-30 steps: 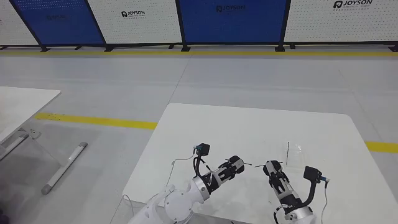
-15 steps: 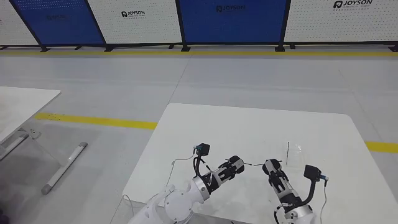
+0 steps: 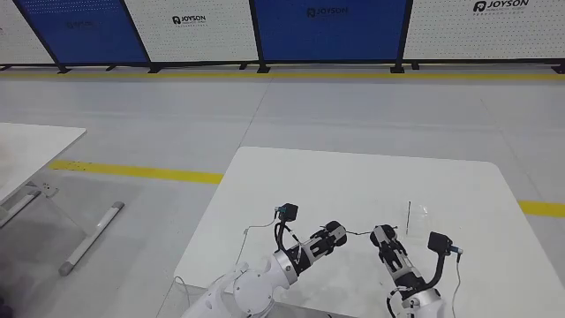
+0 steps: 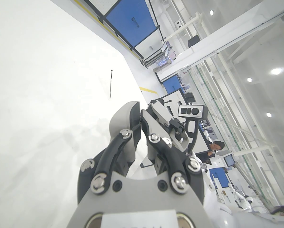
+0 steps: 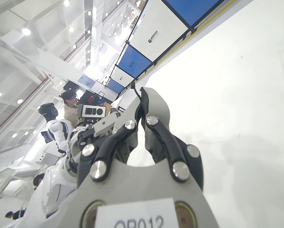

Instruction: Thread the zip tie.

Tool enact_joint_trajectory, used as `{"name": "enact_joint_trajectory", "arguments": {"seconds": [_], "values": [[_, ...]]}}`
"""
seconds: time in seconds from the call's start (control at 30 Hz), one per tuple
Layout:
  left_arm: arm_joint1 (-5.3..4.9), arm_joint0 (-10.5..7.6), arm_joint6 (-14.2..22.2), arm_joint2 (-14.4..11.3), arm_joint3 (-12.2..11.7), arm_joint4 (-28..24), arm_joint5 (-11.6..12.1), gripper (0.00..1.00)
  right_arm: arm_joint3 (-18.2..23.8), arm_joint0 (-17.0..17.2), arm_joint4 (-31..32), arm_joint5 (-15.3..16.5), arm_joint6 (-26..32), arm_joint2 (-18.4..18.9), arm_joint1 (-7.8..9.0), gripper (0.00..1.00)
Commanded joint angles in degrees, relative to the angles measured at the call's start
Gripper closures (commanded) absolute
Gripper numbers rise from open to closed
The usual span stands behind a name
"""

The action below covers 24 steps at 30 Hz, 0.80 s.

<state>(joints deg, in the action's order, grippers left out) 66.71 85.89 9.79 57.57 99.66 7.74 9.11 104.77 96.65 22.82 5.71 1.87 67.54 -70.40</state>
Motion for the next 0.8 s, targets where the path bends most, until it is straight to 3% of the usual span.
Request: {"name": "enact_joint_trajectory", "arguments": {"seconds": [0.0, 0.77], "values": [[0.0, 0.0, 0.0, 0.0, 0.0, 0.0, 0.0, 1.0, -0.18, -0.08, -0.17, 0.14, -0.1, -0.04, -0.06, 1.0], [0.0, 0.0, 0.0, 0.0, 0.0, 0.0, 0.0, 1.0, -1.42, -1.26, 0.4, 0.84, 0.71, -0.78, -0.57, 1.0]]}}
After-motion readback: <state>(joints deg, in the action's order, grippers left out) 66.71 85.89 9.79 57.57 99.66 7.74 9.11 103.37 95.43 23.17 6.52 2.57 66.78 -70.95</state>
